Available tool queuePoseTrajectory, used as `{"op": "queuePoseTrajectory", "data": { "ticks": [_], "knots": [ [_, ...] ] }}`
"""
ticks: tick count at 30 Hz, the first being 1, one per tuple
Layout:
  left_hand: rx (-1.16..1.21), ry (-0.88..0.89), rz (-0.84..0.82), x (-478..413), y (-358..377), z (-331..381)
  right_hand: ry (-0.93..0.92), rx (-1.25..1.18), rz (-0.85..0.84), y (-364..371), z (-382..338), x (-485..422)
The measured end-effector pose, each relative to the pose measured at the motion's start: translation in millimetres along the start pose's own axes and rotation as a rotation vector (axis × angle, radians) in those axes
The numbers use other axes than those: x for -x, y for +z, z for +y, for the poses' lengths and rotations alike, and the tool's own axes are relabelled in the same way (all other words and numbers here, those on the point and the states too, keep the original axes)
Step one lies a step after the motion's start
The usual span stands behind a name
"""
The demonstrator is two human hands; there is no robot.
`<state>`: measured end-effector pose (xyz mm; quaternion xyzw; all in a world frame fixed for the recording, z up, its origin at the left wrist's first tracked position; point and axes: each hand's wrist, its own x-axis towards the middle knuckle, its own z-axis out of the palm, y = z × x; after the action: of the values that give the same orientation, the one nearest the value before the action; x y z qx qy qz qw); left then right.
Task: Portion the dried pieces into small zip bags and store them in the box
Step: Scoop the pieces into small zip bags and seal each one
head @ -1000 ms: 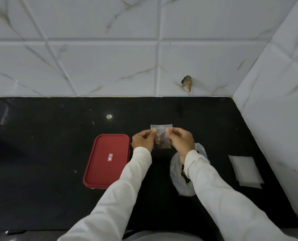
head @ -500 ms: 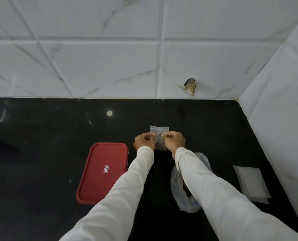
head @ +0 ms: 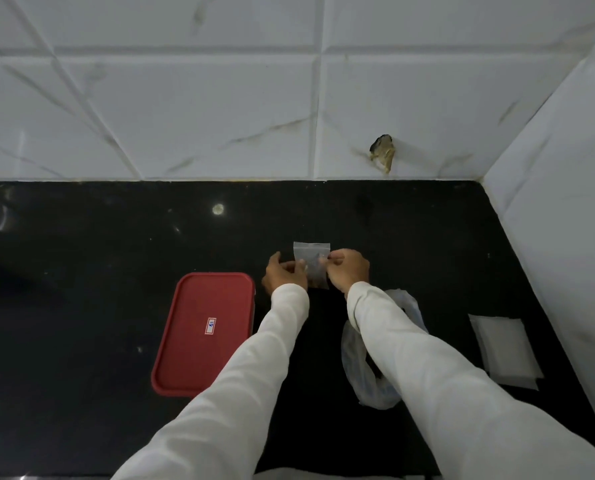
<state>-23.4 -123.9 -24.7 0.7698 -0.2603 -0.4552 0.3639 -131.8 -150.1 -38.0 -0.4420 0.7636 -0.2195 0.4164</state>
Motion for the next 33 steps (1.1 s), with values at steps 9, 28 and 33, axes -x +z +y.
{"op": "queuePoseTrajectory", "data": {
  "ticks": [9,28,33],
  "knots": [
    [0.112,0.333,-0.092,104.6,27.0,27.2,-0.206,-0.34,0.184,-98.1,15.2,99.4],
    [-0.221,0.262,-0.534,248.6,186.7,-56.6,0.102,-0.018,0.54,-226.4,239.7,103.4],
    [-0.325,0.243,-0.527,237.1,199.5,-62.2,0.129,0.017,0.457,-220.7,255.0,92.4]
  ]
}}
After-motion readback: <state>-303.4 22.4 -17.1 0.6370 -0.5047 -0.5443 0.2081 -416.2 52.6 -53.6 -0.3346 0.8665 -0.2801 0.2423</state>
